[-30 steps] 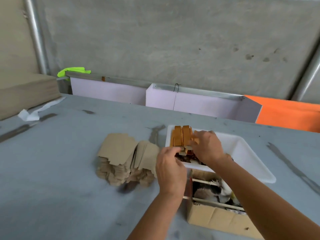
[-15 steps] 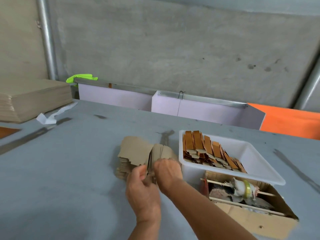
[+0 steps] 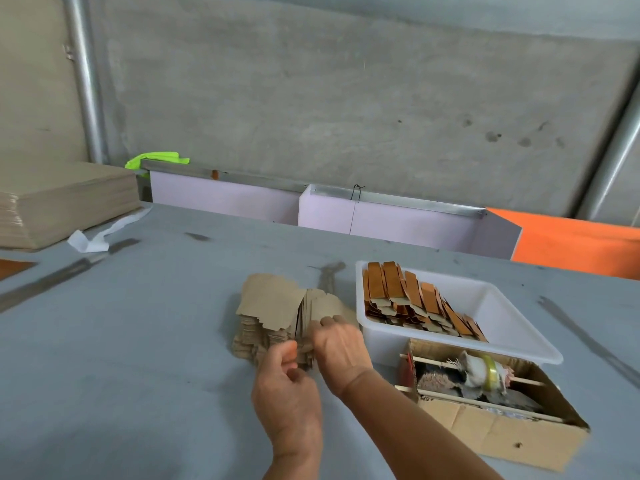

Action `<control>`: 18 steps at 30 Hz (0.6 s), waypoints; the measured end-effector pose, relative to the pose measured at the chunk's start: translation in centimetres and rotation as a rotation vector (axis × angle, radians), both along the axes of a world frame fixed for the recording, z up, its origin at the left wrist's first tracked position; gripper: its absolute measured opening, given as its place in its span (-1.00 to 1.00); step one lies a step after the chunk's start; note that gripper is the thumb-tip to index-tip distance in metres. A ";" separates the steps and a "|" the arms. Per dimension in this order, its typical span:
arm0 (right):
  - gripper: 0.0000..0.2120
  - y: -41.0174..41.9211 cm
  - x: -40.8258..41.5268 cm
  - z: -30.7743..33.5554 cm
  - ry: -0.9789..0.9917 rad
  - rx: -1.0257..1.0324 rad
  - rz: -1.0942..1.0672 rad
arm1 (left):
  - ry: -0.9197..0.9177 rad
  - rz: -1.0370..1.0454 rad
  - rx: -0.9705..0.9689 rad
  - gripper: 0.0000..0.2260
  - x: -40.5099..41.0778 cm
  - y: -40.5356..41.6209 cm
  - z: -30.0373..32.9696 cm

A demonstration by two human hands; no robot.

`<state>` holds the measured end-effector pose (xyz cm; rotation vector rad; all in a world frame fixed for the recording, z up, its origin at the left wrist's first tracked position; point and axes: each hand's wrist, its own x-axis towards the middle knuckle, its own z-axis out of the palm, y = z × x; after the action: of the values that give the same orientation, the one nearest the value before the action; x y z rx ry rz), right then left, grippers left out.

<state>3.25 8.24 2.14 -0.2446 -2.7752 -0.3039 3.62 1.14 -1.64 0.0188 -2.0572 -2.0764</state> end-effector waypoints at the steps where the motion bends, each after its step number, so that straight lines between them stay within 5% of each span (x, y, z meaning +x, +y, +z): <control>1: -0.73 0.0 0.1 0.2 0.025 0.003 0.032 | -0.002 -0.001 0.005 -0.63 0.1 0.0 0.0; 3: -0.62 0.2 0.0 0.3 0.129 -0.022 0.065 | -0.006 -0.006 0.014 -0.64 0.1 0.1 0.0; 7: -0.92 1.1 -0.5 -1.1 0.087 -0.211 0.059 | -0.012 -0.030 0.005 -0.63 0.1 0.1 -0.1; 10: -0.90 1.5 -0.1 -0.5 0.100 -0.225 0.012 | -0.010 -0.036 -0.001 -0.61 0.0 -0.1 -0.4; 14: -0.72 1.2 1.6 1.1 0.427 -0.224 0.010 | 0.004 -0.051 -0.015 -0.64 0.1 -0.1 -0.6; 18: -0.88 2.3 3.5 3.1 0.562 -0.340 0.019 | 0.048 -0.068 0.008 -0.79 0.2 -0.2 0.1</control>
<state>6.72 10.52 5.25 -0.3267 -2.2496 0.2186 3.84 0.91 -1.51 -0.1006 -2.0491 -2.1025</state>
